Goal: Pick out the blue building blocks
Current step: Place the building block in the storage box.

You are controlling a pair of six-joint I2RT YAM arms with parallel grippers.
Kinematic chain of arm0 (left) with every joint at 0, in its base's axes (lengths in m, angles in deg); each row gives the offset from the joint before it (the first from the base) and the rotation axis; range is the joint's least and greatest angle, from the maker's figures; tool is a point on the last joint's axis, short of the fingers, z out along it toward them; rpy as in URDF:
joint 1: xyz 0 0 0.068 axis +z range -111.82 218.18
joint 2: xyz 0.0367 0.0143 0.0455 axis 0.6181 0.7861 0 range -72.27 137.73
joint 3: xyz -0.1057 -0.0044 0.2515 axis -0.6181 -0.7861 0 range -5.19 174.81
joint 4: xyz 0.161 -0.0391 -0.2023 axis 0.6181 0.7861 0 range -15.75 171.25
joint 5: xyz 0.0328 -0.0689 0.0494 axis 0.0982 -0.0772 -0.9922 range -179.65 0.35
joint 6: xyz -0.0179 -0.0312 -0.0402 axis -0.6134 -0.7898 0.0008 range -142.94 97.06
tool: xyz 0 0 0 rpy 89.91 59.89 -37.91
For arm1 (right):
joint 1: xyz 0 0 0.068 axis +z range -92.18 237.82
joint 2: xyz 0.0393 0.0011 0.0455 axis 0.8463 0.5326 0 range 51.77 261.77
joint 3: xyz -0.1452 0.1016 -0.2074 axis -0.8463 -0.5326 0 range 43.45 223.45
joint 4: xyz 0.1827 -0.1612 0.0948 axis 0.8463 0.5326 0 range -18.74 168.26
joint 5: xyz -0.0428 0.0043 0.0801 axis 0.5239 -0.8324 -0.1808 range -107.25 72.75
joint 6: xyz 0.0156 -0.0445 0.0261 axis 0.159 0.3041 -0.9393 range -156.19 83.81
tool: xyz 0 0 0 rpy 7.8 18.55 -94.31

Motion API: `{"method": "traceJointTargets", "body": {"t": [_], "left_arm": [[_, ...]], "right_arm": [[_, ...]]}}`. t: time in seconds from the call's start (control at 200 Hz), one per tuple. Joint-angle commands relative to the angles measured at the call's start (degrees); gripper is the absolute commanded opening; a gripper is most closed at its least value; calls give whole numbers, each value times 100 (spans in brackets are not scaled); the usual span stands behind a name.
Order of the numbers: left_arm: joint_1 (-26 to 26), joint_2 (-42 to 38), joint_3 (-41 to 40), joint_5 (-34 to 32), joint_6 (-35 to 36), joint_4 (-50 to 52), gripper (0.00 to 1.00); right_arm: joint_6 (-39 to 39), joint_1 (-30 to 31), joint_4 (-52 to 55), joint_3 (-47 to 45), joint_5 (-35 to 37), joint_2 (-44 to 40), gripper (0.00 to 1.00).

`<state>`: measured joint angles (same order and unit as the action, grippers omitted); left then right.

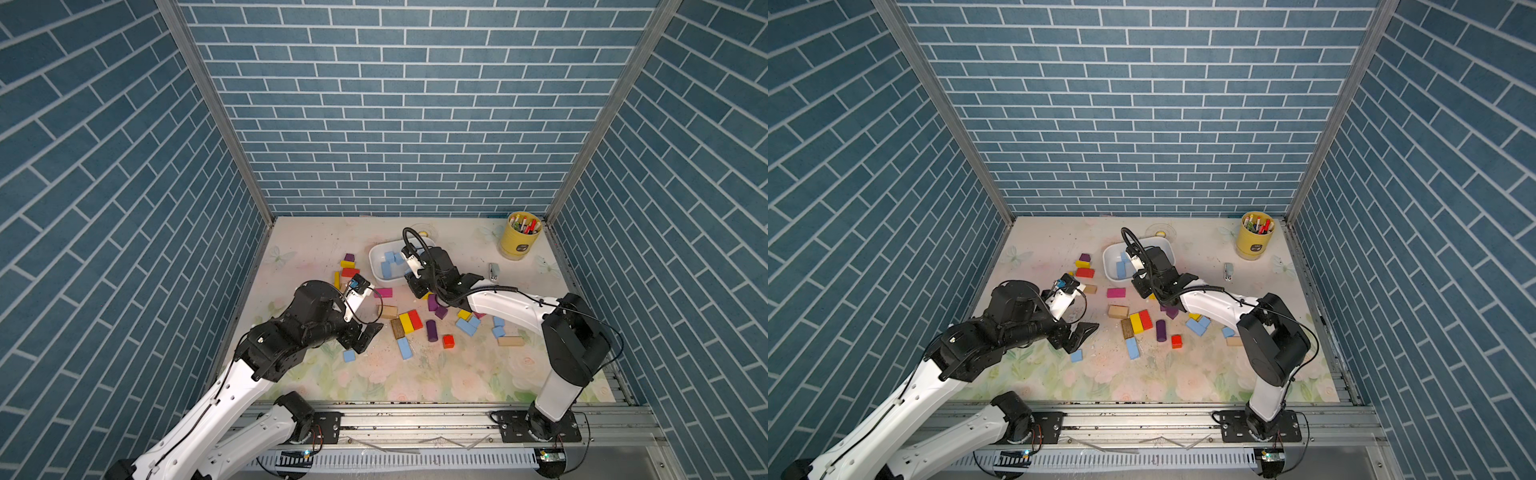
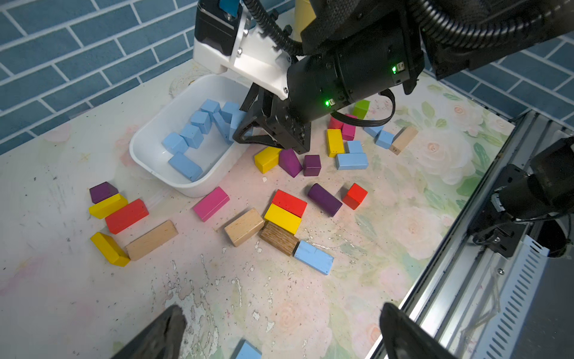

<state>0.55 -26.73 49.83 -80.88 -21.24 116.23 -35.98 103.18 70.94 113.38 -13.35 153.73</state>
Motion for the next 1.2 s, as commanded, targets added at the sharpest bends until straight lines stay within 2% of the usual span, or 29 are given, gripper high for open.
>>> {"method": "traceJointTargets", "body": {"t": [0.0,0.295,0.65,0.81,1.195], "left_arm": [[10,-164,-146,-613,-204,-238,99],[18,-390,-283,-1441,-485,-441,99],[25,-291,-225,-1424,-494,-346,99],[23,-293,-222,-1427,-486,-340,99],[36,-287,-220,-1410,-477,-315,99]], "right_arm": [[-262,-102,265,382,83,328,8],[-501,-358,522,1185,31,1131,9],[-633,-529,999,2124,-171,2001,12],[-693,-547,1158,2400,-251,2261,18],[-829,-557,1382,2733,-345,2652,42]]}}
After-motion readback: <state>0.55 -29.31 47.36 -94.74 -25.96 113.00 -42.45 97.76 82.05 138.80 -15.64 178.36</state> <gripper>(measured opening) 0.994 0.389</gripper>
